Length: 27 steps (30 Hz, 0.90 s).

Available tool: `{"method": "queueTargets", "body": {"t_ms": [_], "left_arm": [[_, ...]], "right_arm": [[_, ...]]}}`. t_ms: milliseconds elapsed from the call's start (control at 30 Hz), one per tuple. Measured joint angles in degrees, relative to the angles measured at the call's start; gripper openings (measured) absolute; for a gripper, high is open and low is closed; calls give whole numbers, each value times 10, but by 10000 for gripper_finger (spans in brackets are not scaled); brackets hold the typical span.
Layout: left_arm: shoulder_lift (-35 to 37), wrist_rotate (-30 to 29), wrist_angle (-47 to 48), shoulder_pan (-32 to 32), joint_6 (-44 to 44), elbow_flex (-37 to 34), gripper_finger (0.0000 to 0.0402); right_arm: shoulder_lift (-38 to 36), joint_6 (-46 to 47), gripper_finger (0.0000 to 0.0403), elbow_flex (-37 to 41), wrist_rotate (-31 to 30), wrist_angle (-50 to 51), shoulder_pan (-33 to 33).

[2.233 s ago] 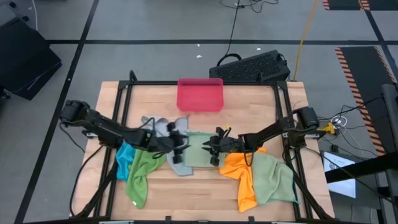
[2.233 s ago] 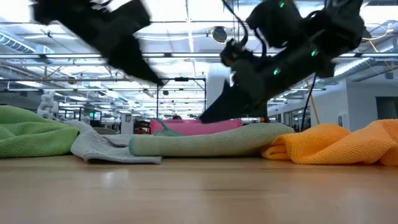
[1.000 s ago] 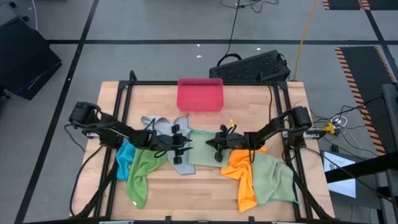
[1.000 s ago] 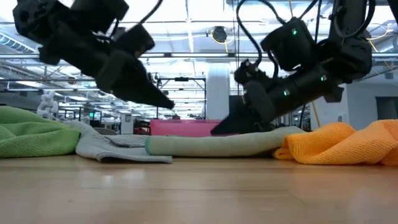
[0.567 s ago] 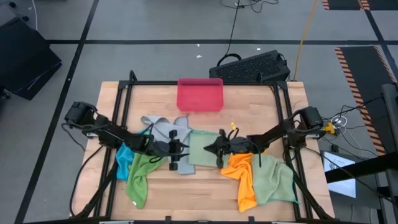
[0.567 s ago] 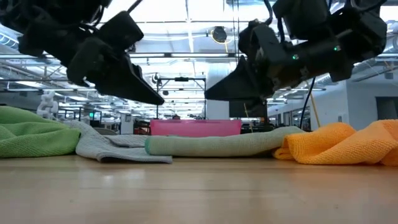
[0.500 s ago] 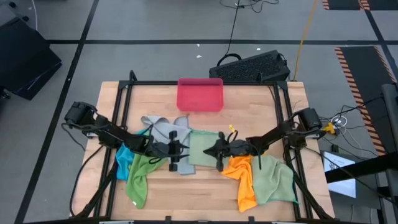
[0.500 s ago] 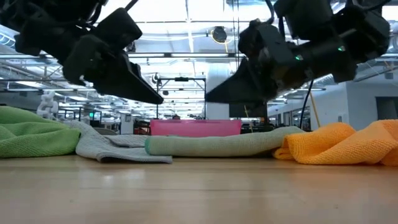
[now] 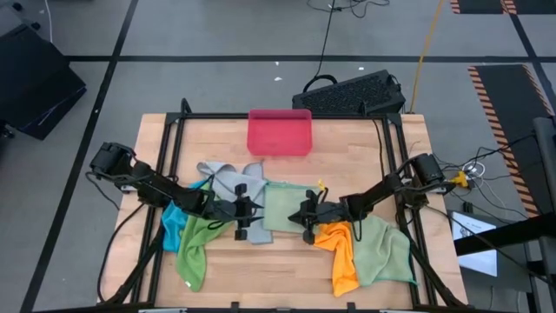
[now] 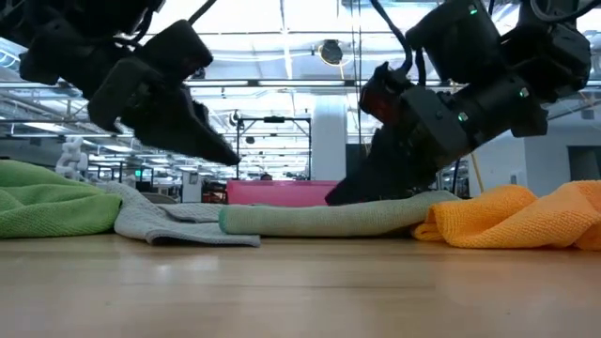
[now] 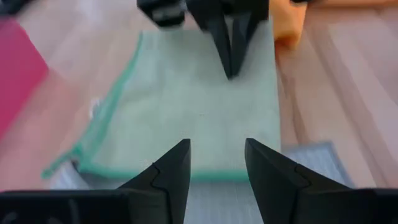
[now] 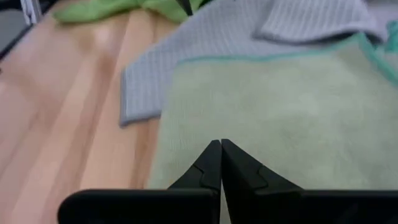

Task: Fold microfiber towels
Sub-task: Fold the top light green towel

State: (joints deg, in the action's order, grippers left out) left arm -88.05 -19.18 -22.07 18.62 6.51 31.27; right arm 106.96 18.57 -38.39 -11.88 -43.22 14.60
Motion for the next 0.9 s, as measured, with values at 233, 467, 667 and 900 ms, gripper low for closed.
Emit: {"method": "queueTargets", "body": {"t_ms": [233,467,667,900], "left_arm": [[0,-7,53,19,13,0,154],[0,-9,43,20,-24,0,154],[0,-9,38,21,-28,0,154],[0,-14,35,27,-28,0,155]], "right_arm": [[0,4,2,0,0,40,-3],[-11,3,2,0,2,34,-3],[-56,-6,2,1,17,51,0],[-134,-30,2,7,16,131,19]]}}
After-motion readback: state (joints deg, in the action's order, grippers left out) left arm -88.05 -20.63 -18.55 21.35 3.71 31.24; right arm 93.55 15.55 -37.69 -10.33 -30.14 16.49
